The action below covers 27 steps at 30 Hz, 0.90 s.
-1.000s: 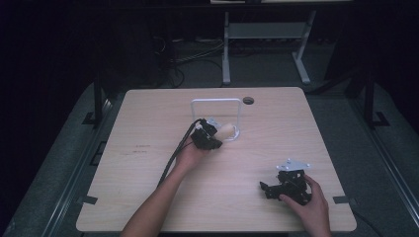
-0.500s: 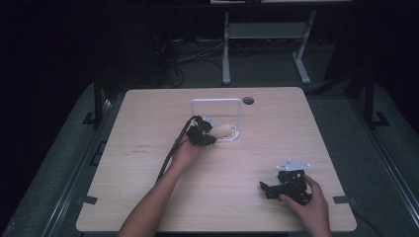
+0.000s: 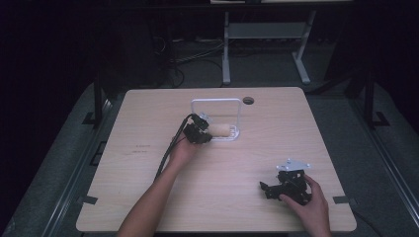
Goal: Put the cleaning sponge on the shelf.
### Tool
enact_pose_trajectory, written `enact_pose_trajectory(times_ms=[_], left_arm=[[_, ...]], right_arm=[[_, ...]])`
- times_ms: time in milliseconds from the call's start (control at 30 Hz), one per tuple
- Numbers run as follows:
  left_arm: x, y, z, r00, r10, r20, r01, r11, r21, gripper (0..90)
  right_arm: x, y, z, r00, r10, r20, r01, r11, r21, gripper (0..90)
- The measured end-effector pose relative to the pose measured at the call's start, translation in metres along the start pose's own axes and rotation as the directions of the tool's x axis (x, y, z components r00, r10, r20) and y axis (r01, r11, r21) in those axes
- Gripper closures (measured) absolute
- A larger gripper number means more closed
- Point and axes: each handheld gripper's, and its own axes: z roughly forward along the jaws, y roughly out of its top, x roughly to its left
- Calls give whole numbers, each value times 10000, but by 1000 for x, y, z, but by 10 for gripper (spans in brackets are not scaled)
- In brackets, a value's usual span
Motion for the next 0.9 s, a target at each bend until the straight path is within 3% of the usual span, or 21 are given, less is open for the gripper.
enact_pose_trajectory(times_ms=[267,467,700,733,800,900], left_arm=[[-1,-3,-7,9997,113,195,-113,9999,1,899],[-2,-8,-17,9991,-130,412,140,9996,-225,869],[-2,-16,-26,9984,-254,512,274,9989,-381,667],[-1,-17,-27,9986,-247,466,266,9988,-413,579],[-1,-19,-30,9980,-300,550,324,9986,-429,513],[-2,-22,-38,9984,-311,465,339,9976,-607,467]], right_arm=[[0,0,0,10000,-1,1,1,10000,1,10],[0,0,0,10000,-1,0,1,10000,2,10],[0,0,0,10000,2,-2,-2,10000,3,9],[0,0,0,10000,1,-1,-1,10000,2,9],[0,0,0,10000,-1,0,1,10000,5,9],[0,0,0,10000,-5,-2,5,10000,5,9]])
